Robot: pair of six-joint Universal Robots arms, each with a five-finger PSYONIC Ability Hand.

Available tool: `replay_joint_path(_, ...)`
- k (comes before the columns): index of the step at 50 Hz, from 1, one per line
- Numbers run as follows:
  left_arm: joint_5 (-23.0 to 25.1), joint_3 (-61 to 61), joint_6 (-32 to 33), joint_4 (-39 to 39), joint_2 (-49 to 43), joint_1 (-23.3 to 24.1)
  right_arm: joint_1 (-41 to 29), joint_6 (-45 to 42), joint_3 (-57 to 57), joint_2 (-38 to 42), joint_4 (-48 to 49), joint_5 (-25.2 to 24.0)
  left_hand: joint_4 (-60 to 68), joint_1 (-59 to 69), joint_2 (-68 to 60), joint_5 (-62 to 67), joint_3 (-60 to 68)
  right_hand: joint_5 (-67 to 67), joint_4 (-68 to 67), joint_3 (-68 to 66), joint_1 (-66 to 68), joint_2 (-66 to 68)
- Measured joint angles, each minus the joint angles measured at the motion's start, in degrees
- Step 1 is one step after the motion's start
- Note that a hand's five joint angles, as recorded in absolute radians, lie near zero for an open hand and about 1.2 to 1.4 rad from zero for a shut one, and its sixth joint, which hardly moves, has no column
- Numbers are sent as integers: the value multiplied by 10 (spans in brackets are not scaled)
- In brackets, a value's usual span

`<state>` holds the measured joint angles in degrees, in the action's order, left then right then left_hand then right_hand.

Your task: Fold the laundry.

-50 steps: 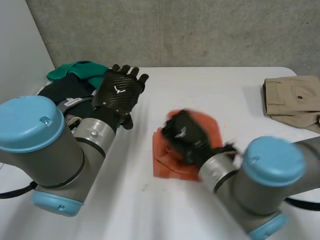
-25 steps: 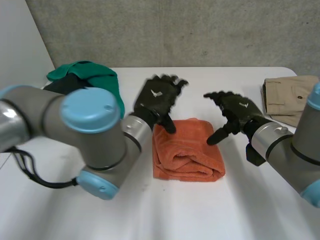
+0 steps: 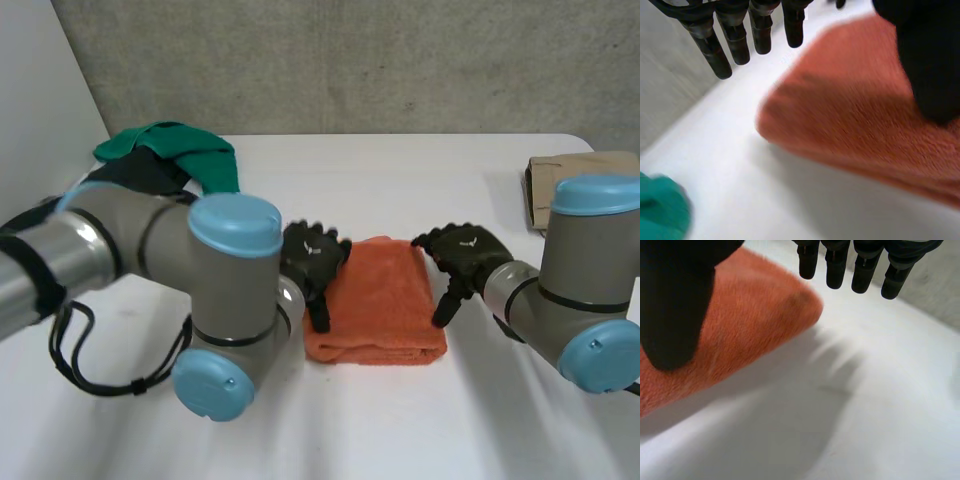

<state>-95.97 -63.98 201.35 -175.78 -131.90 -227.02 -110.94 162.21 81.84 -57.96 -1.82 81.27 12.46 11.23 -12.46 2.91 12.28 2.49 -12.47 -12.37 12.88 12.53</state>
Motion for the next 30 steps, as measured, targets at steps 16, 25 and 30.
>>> replay_joint_path(16,208,-33,-32,-40,167,-52,-100,-22,246,-133,237,13,0,-1,0,0,0,0,0,0,0,-2)
replay_joint_path(25,362,-44,-147,-22,198,-100,-120,-47,272,-72,300,18,0,0,0,0,0,0,0,0,0,-2)
replay_joint_path(30,374,-53,-165,-22,198,-107,-118,-71,253,-36,321,21,0,0,0,0,0,4,-3,-3,3,1)
